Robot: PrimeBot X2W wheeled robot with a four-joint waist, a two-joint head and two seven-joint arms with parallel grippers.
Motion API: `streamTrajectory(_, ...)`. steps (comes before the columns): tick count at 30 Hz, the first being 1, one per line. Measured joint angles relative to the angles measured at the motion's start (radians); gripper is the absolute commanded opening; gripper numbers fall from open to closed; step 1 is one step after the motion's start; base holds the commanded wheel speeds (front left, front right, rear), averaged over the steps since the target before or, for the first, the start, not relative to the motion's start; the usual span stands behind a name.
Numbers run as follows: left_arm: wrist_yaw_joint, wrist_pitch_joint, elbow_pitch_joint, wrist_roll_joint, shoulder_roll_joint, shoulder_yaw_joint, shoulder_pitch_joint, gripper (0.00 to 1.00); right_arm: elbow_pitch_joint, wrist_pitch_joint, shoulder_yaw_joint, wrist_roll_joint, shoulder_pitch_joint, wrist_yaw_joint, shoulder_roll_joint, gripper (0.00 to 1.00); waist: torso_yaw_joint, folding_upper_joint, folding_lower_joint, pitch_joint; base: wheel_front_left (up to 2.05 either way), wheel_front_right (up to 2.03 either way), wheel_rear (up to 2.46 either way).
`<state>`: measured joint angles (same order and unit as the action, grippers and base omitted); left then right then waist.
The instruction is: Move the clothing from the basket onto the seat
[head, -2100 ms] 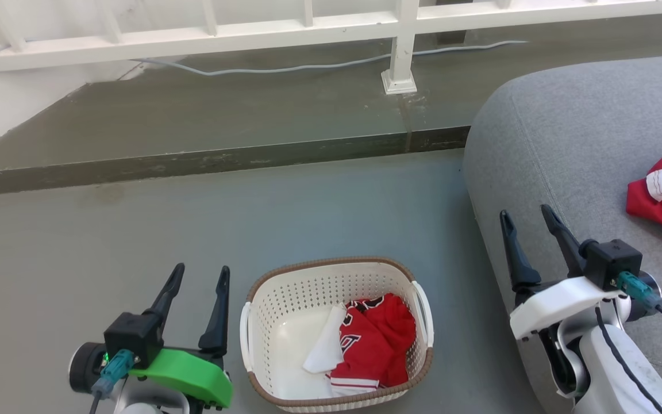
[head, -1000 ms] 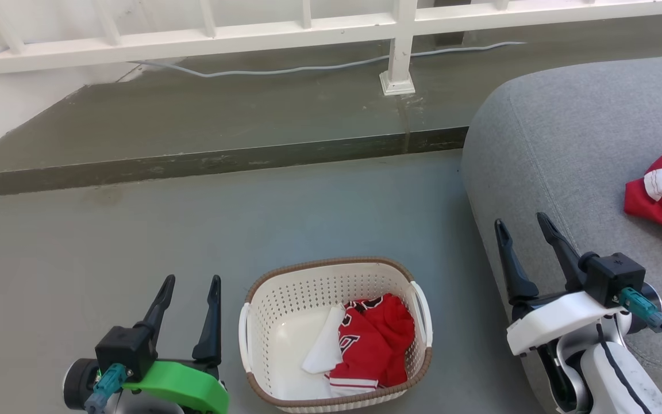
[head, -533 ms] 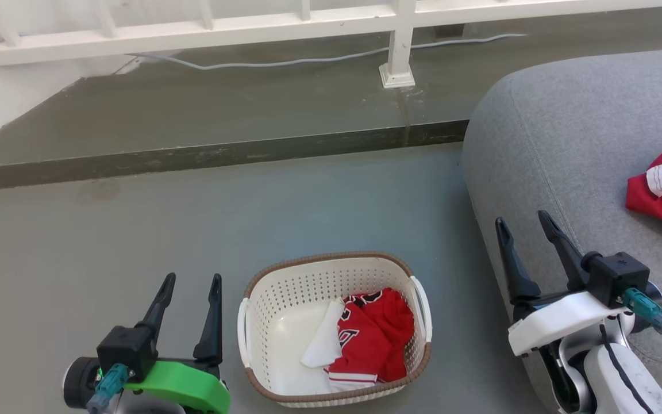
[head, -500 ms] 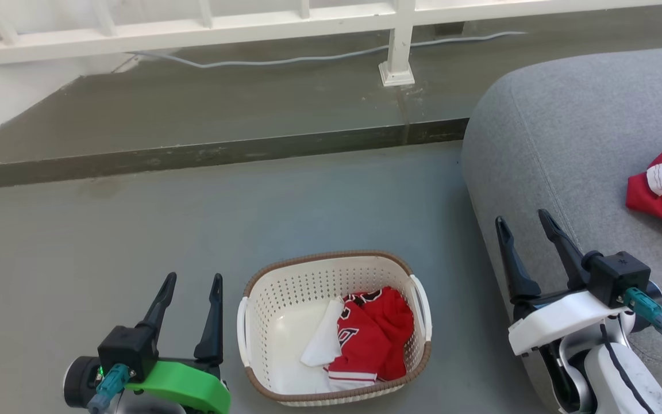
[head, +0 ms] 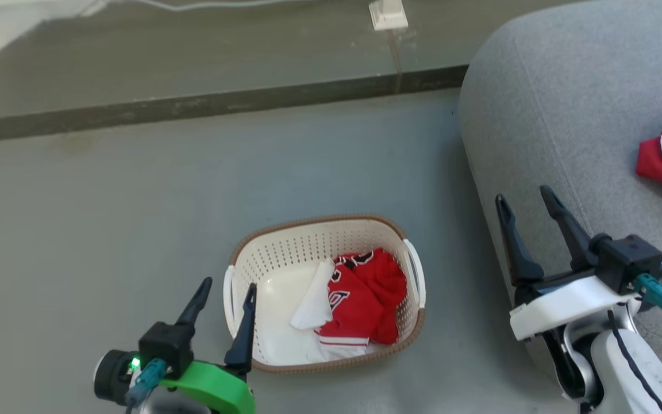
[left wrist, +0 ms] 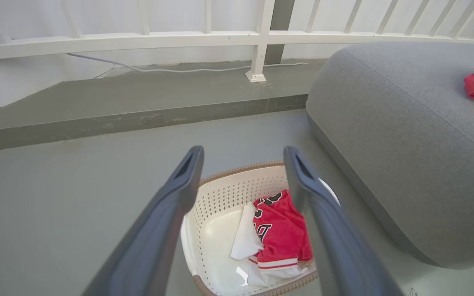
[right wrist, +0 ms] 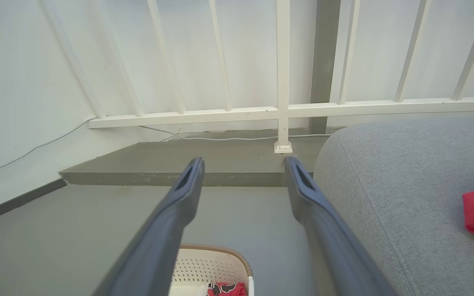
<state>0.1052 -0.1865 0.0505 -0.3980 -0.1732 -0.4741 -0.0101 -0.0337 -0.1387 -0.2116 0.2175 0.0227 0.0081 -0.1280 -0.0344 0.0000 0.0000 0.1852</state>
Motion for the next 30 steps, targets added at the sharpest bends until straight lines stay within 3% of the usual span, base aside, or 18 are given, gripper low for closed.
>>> streamTrajectory(16, -0.083, 0.088, 0.198, 0.01, 0.062, -0.108, -0.161, 1.0, -0.088, 0.014, -0.017, 0.0, 0.12, 0.014, 0.003, 1.0, -0.072, 0.0, 0.0, 0.211, 0.0, 0.0, 0.0)
streamTrajectory(30, -0.107, 0.191, 0.426, 0.04, 0.089, -0.132, -0.35, 1.0, -0.118, 0.018, -0.03, 0.009, 0.167, 0.018, 0.03, 1.0, -0.153, 0.0, 0.0, 0.392, 0.0, 0.0, 0.0)
